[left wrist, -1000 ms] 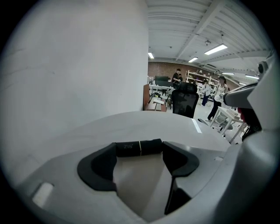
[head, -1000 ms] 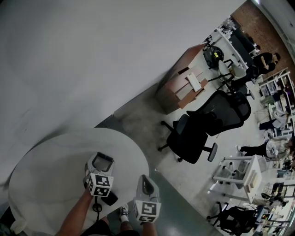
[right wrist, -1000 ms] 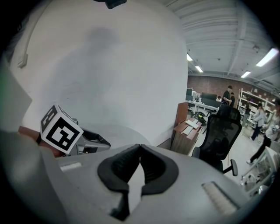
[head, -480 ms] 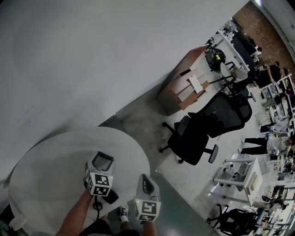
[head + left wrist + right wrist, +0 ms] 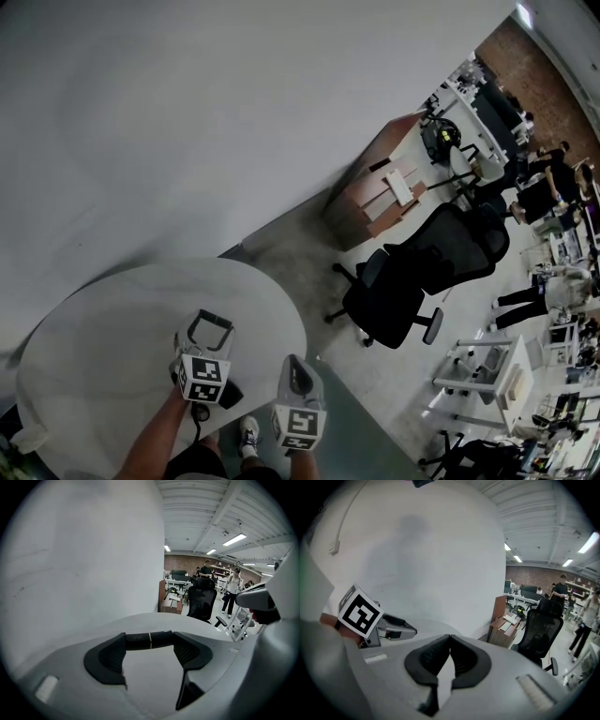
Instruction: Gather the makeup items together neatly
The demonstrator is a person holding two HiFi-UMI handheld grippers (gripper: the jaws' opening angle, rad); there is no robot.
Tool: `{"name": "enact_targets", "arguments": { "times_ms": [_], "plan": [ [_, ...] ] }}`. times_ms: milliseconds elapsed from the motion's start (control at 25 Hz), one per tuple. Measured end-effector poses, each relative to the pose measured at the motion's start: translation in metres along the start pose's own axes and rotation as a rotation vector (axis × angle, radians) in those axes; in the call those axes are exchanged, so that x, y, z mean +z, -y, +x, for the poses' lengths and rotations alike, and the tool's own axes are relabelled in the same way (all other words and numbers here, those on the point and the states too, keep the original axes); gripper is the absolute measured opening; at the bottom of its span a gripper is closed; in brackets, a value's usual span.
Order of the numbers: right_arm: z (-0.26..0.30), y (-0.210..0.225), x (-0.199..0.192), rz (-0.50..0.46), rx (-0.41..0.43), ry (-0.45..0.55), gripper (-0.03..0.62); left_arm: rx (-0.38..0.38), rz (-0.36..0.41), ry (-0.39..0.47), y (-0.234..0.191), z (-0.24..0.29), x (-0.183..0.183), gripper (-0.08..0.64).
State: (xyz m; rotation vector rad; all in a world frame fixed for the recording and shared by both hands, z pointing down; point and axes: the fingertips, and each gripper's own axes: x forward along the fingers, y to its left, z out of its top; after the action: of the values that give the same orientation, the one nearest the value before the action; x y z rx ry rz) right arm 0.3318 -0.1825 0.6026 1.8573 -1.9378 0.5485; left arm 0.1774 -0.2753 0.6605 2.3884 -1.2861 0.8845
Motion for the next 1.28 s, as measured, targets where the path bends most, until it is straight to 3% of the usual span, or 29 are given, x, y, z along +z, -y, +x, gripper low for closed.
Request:
{"name": "enact_targets", "arguments": {
  "times_ms": [520,880,1280],
  "plan": [
    [-0.036,-0.028,0.008,-0.073,0.092,0.057,0.005,0.137,-0.08,0.064,-0.018,-0.082,-0.012,0.331],
    [-0.079,-0.072,0.015,-0.134,0.222,0.118,0.005,0.284,-0.162,0.089,-0.03,-0.171,-0.042,0.331],
    [-0.147,-0.119,0.012,-0.245,0.385,0.175,0.005,0.458,-0.27,0.137,-0.01,-0.28,-0.083,0.331]
  ]
}}
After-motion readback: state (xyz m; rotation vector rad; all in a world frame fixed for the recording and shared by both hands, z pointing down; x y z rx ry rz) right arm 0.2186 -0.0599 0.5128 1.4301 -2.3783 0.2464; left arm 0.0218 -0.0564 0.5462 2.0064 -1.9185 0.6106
